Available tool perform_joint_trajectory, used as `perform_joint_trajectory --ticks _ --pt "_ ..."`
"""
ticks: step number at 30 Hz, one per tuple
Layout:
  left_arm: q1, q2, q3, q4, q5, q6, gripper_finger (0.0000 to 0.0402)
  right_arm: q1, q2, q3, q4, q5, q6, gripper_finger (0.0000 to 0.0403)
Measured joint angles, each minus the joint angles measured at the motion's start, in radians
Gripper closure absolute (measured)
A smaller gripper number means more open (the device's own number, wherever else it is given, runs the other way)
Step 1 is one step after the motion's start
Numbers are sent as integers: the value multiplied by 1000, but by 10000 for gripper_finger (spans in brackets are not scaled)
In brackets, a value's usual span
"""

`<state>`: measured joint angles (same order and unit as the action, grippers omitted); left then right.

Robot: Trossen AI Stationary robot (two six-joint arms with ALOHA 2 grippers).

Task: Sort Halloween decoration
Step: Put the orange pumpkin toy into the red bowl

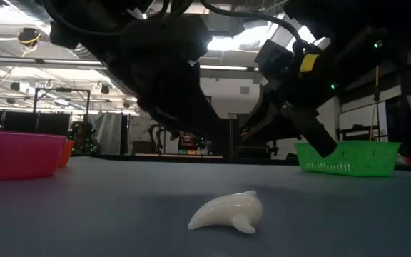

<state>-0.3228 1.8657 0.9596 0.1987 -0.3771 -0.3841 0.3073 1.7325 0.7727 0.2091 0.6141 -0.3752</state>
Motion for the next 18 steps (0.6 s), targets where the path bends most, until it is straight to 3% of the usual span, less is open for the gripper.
perform_joint_trajectory --ticks 11,18 --pt "82 -130 0 -330 -28 -4 210 1 0 1 6 35 -26 299" --pt "89 -158 0 -470 -25 -20 210 1 -1 1 7 127 -27 299"
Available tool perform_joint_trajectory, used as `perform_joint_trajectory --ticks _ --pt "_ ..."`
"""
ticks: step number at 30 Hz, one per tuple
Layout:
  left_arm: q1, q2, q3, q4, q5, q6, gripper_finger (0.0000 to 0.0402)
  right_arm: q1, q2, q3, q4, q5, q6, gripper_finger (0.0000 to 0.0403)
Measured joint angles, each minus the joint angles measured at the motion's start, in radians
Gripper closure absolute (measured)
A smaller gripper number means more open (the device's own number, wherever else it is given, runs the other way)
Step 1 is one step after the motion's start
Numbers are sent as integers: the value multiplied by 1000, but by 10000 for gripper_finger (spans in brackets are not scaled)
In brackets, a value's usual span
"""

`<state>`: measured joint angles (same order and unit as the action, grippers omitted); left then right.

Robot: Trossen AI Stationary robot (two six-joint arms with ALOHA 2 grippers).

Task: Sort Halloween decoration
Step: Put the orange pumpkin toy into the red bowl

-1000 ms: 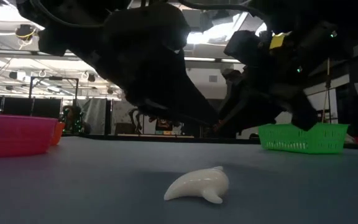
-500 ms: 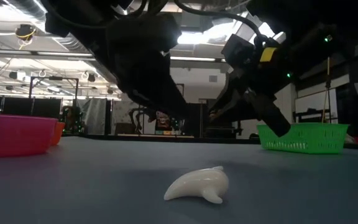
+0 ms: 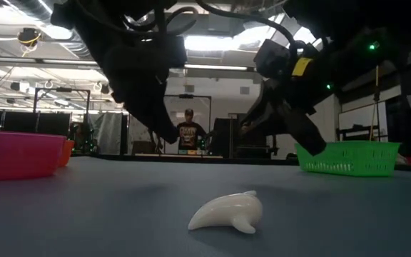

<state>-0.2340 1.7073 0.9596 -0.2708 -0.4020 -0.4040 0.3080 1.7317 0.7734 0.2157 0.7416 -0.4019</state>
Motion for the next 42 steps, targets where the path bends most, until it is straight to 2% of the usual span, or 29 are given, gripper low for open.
perform_joint_trajectory --ticks 5,8,15,23,32,42 --pt "33 0 0 40 -4 -73 210 0 0 0 26 7 0 299" --pt "66 0 0 124 8 -114 210 0 -1 0 39 7 0 299" --pt "144 0 0 333 103 -144 210 0 -1 0 111 7 -1 299" --pt "171 0 0 351 137 -195 210 0 -1 0 180 7 0 299" --pt "171 0 0 481 159 -196 210 -1 -1 0 243 8 0 299" --pt "167 0 0 484 161 -196 210 0 -1 0 329 8 0 299"
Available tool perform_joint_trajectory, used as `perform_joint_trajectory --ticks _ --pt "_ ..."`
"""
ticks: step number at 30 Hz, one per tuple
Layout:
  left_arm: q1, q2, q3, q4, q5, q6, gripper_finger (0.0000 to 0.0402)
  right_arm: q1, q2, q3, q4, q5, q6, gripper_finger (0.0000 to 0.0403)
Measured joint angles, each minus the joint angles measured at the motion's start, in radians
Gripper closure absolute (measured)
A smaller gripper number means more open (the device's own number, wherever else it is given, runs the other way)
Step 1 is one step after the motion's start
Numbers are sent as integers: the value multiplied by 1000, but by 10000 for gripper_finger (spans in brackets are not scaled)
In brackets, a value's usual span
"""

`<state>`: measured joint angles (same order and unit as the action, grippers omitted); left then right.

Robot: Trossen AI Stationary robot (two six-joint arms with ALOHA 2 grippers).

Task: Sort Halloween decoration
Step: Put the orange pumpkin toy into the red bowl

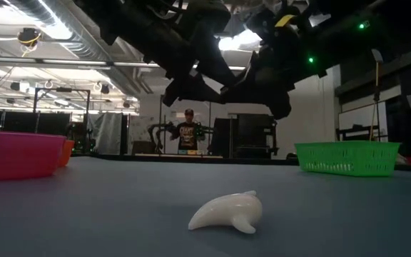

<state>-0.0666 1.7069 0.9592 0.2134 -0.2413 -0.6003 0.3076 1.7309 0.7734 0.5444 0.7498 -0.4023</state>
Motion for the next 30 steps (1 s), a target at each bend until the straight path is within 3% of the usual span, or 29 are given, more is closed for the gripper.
perform_joint_trajectory --ticks 15,30 --pt "-2 0 0 1 -1 -33 214 0 0 0 16 0 0 299" --pt "-2 0 0 0 0 -81 288 0 0 0 17 0 0 299"
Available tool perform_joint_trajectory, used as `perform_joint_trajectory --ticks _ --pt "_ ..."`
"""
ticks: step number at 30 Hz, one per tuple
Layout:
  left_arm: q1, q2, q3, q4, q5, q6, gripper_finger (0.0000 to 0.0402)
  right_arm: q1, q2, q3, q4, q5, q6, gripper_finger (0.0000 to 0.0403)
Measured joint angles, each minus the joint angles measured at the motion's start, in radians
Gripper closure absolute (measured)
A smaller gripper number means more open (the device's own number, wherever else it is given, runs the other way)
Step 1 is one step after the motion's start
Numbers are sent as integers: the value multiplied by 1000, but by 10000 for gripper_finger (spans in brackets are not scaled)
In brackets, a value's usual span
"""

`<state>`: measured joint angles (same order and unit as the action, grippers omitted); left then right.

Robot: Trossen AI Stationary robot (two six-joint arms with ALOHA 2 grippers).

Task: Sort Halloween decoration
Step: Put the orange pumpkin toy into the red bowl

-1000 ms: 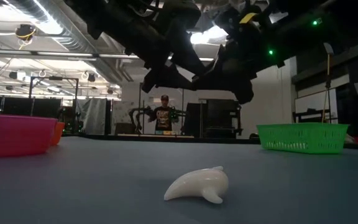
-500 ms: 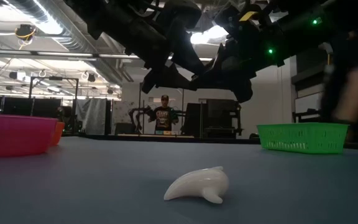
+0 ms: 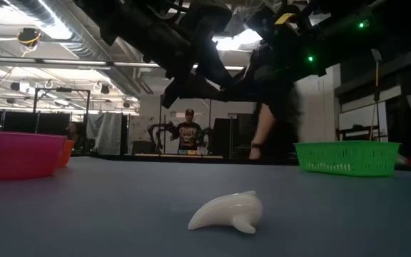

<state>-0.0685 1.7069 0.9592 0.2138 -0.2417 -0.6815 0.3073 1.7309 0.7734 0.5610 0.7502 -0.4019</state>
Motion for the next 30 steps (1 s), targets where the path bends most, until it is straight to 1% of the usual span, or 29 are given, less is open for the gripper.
perform_joint_trajectory --ticks 7,13,30 --pt "0 0 0 -1 0 -2 324 0 0 0 0 2 0 299" --pt "0 0 0 -5 16 -1 347 1 0 0 -1 1 0 299" --pt "0 0 -1 -5 19 0 349 0 0 0 -4 -9 3 299"
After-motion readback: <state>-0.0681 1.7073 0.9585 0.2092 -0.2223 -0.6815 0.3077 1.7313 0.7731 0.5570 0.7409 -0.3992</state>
